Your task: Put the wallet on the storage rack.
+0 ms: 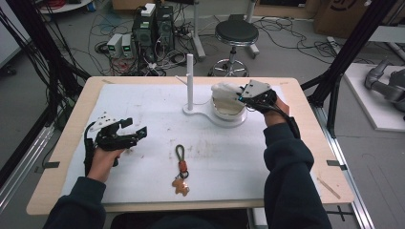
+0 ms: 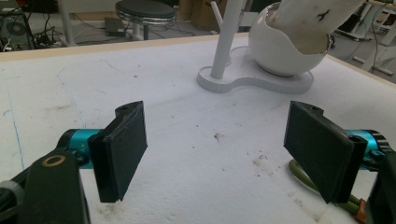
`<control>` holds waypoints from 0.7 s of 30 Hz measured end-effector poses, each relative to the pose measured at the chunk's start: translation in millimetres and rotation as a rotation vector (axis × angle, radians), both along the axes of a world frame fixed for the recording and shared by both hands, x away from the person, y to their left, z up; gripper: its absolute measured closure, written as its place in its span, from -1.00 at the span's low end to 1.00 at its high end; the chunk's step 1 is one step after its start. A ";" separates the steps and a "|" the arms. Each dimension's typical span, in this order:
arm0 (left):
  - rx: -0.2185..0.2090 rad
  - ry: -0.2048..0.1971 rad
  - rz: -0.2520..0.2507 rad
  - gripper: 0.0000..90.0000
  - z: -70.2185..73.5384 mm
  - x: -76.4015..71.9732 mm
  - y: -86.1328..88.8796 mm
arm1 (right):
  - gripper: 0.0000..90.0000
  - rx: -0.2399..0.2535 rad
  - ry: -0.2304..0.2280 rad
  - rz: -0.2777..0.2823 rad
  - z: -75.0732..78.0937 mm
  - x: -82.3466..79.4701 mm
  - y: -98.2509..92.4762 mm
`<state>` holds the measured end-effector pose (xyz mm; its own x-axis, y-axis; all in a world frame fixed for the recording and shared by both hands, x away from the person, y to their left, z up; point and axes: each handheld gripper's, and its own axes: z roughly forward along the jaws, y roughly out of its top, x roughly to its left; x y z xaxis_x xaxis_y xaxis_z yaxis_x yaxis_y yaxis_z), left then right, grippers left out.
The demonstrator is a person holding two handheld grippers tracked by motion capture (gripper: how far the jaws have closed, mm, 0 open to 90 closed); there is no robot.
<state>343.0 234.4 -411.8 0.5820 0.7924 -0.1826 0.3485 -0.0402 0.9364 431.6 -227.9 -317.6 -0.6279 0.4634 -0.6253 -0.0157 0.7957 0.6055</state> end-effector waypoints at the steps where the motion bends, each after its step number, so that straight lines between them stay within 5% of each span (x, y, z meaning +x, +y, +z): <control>1: -0.001 0.002 0.000 -0.53 -0.4 -0.1 -0.1 | 0.73 -0.004 0.009 -0.007 -2.6 1.3 0.9; 6: -0.004 0.007 -0.004 -0.53 -1.3 -0.4 -0.7 | 0.73 -0.059 0.019 -0.001 -19.0 12.4 7.1; 15: -0.006 0.017 -0.019 -0.53 -3.4 -0.9 -3.3 | 0.67 -0.008 0.073 -0.031 -32.1 21.3 2.3; 18: -0.009 0.019 -0.019 -0.53 -3.6 -1.5 -2.9 | 0.30 0.051 0.142 -0.073 -29.9 17.5 -3.4; 19: -0.011 0.019 -0.020 -0.53 -3.6 -1.6 -2.7 | 0.15 0.096 0.172 -0.091 -29.8 16.4 -6.8; 20: -0.012 0.022 -0.018 -0.53 -3.6 -1.8 -2.3 | 0.12 0.214 0.220 -0.098 -29.9 11.3 -15.7; 21: -0.013 0.023 -0.020 -0.53 -3.6 -1.8 -1.8 | 0.12 0.214 0.220 -0.098 -29.9 11.3 -15.7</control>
<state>341.2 232.6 -415.4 0.5931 0.7783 -0.2060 0.3691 -0.0355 0.9287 442.9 -243.6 -347.5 -0.6828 0.6349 -0.3616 0.2046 0.6413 0.7395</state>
